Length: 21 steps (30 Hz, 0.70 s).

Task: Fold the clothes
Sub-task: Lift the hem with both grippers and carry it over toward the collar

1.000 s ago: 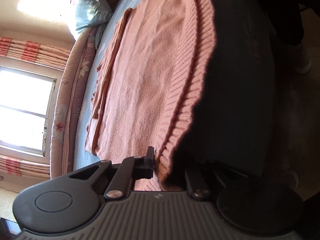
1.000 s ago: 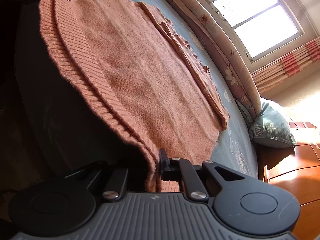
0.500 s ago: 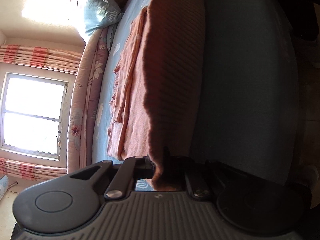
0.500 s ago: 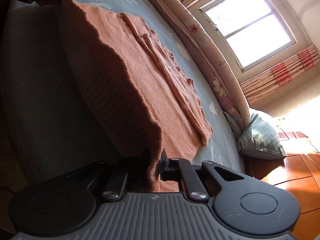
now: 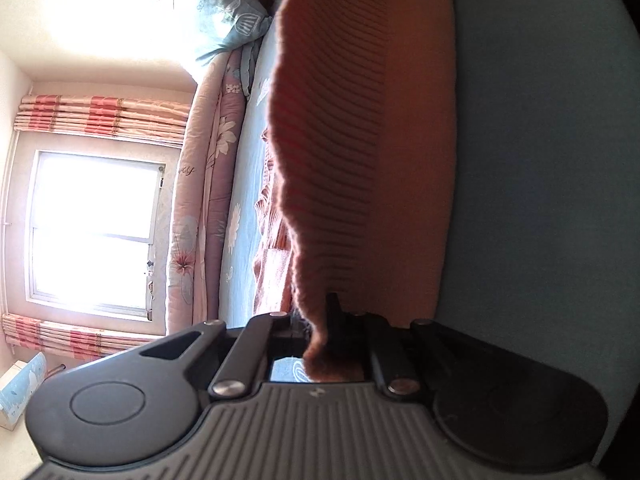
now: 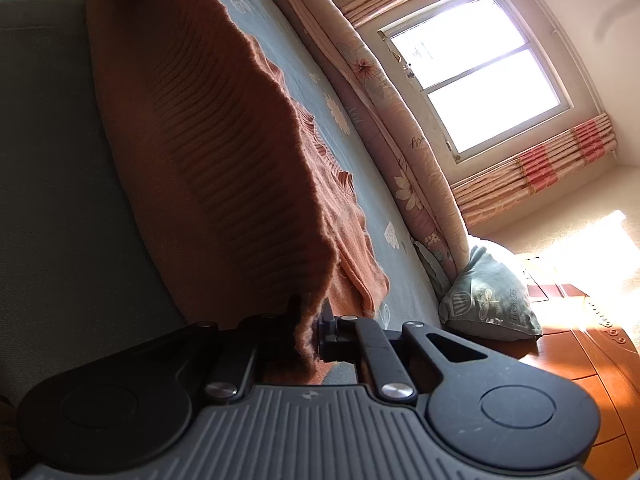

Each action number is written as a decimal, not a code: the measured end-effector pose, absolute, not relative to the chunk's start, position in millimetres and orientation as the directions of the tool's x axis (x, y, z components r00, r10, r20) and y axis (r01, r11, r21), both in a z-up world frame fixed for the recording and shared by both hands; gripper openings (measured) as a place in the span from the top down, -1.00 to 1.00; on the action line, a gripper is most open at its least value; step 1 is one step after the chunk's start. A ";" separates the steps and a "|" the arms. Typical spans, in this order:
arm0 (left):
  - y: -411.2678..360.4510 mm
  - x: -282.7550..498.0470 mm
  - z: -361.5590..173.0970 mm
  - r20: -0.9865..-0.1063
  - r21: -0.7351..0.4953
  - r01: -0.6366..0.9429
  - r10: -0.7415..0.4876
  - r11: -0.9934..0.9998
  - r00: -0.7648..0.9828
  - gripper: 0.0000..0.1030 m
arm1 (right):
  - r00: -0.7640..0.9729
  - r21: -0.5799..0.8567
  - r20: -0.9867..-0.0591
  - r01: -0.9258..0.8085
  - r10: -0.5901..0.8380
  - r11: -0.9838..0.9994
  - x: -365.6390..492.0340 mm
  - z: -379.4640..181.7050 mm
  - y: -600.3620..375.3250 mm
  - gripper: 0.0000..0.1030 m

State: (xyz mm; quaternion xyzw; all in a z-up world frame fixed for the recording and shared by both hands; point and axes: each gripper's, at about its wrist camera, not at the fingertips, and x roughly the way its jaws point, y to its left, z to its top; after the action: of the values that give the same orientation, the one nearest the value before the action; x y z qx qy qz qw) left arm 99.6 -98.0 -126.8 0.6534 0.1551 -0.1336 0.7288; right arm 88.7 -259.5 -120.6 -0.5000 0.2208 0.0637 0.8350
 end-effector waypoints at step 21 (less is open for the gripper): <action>-117.5 282.8 -120.5 -0.331 0.924 0.311 0.060 0.222 0.942 0.83 | 0.924 -0.836 -0.344 -0.220 -0.167 0.503 257.7 -113.5 -263.0 0.83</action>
State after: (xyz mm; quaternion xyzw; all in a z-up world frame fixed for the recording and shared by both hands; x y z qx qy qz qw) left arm 282.8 -117.5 -120.5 0.6183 0.1499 -0.0817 0.7672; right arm 257.7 -263.0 -113.5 -0.4983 0.1941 0.0159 0.8448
